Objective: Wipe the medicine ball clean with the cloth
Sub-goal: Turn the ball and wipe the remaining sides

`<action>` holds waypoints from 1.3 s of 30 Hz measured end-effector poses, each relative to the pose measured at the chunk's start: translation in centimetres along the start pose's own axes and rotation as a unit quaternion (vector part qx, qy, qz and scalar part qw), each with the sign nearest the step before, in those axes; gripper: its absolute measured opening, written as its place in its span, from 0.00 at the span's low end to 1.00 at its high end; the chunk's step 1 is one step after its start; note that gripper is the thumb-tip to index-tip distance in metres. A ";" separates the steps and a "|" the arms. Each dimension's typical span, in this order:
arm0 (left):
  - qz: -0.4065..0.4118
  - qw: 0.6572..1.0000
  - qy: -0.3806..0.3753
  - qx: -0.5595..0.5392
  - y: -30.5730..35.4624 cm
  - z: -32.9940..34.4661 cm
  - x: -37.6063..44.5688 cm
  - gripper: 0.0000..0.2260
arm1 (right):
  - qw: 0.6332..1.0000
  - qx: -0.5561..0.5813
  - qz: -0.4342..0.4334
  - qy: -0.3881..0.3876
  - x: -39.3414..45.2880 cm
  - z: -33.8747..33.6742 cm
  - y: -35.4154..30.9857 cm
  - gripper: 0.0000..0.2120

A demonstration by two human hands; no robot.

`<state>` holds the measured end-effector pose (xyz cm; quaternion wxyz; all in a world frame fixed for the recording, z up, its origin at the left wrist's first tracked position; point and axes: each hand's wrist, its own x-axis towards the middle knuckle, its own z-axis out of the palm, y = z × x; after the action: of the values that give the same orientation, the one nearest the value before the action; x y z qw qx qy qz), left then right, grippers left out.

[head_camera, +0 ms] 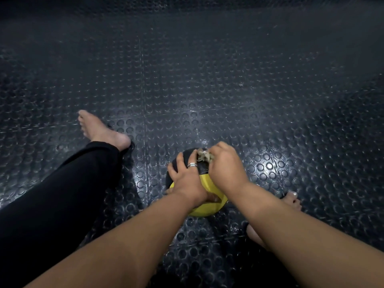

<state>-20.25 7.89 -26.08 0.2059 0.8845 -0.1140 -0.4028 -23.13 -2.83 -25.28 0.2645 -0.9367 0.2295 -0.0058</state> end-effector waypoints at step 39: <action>0.017 0.998 0.020 -0.054 0.0 -0.7 0.2 0.57 | 0.999 0.008 -0.047 0.016 -2.2 0.3 0.6 0.16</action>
<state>-19.63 8.03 -25.83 0.2623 0.8782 -0.1028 -0.3866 -25.28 -2.21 -25.60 0.2676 -0.9441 0.1893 -0.0349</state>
